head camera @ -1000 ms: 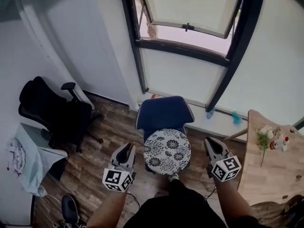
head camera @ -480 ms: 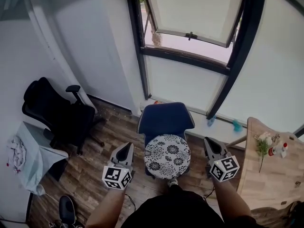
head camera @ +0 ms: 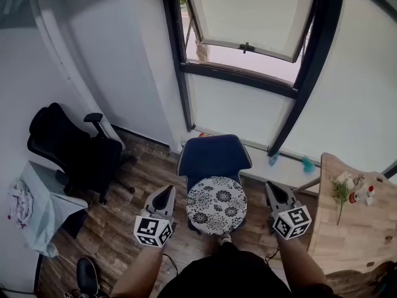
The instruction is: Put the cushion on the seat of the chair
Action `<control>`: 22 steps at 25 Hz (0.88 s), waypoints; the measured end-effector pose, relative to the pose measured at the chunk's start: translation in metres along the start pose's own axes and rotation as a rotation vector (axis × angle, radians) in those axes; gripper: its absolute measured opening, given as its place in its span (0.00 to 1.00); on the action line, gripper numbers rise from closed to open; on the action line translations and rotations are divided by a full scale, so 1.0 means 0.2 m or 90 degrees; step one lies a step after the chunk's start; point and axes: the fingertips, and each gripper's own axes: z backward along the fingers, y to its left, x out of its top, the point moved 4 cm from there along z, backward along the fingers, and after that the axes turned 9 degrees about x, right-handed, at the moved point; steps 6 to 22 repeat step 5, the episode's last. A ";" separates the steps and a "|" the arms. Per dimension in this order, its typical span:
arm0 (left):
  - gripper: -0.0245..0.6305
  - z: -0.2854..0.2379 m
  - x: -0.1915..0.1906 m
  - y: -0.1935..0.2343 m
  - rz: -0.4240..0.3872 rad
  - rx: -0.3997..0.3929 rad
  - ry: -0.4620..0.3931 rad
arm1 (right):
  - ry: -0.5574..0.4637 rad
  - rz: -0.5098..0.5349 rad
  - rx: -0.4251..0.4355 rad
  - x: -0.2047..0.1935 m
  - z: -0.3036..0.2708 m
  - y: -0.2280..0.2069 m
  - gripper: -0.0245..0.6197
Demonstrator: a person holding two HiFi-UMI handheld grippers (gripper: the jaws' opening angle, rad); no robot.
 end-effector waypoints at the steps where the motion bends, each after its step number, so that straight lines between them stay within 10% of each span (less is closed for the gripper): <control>1: 0.04 0.00 0.00 0.00 0.000 -0.001 0.000 | -0.001 0.000 -0.002 0.00 0.00 0.00 0.08; 22: 0.04 -0.02 0.01 -0.01 -0.001 -0.005 -0.003 | -0.004 0.005 -0.007 0.01 0.01 -0.01 0.08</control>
